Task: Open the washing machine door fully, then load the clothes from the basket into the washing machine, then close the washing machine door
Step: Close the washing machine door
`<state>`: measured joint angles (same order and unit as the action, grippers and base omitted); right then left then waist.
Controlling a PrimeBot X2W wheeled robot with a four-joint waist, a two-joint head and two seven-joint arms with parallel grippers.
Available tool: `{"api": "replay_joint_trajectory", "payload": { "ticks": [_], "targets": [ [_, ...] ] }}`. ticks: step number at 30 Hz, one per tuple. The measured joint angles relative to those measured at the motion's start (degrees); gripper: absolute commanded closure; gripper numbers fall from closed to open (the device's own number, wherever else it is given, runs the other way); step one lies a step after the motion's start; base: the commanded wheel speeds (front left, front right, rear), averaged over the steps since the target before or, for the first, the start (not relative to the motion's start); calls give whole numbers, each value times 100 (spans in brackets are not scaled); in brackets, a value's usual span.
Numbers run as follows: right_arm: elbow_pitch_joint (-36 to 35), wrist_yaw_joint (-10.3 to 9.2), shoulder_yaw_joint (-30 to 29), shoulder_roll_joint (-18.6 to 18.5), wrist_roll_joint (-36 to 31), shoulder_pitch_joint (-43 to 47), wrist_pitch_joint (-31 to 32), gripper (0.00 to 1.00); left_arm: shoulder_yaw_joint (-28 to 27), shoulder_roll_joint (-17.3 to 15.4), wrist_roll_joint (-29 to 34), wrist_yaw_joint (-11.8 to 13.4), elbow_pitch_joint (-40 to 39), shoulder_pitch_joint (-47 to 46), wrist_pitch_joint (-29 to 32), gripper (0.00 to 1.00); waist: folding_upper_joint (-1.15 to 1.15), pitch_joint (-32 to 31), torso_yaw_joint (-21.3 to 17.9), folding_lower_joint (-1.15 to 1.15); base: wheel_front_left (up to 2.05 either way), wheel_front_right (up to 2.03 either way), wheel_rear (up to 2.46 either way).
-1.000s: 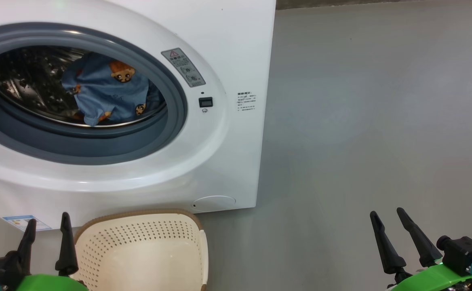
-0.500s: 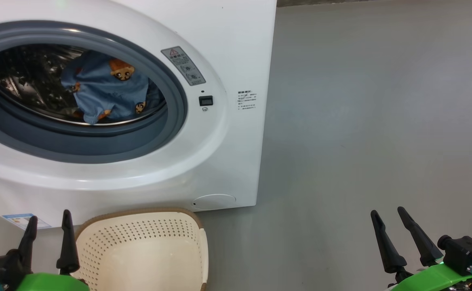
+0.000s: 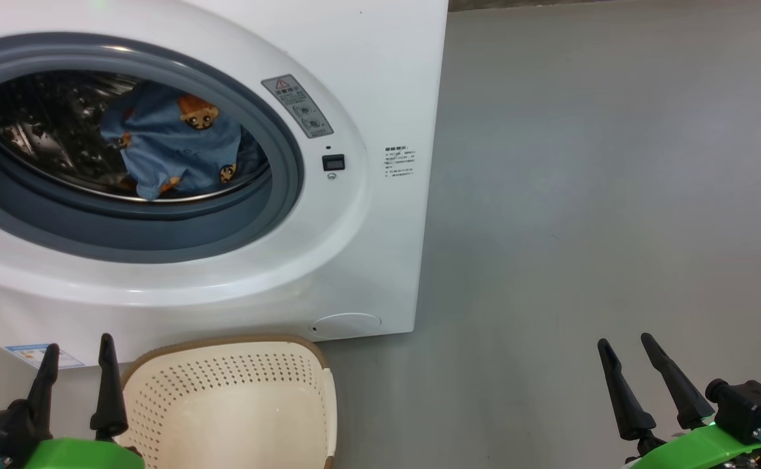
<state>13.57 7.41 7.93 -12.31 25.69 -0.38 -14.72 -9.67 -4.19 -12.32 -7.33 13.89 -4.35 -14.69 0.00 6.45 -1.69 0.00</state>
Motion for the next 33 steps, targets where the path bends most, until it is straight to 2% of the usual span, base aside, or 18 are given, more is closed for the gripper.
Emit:
{"api": "replay_joint_trajectory", "payload": {
  "ticks": [33],
  "targets": [
    [2,0,12,-4,0,0,0,0,8,14,-1,0,-92,5,0,0,0,12,10,0,0,0,0]
  ]
}}
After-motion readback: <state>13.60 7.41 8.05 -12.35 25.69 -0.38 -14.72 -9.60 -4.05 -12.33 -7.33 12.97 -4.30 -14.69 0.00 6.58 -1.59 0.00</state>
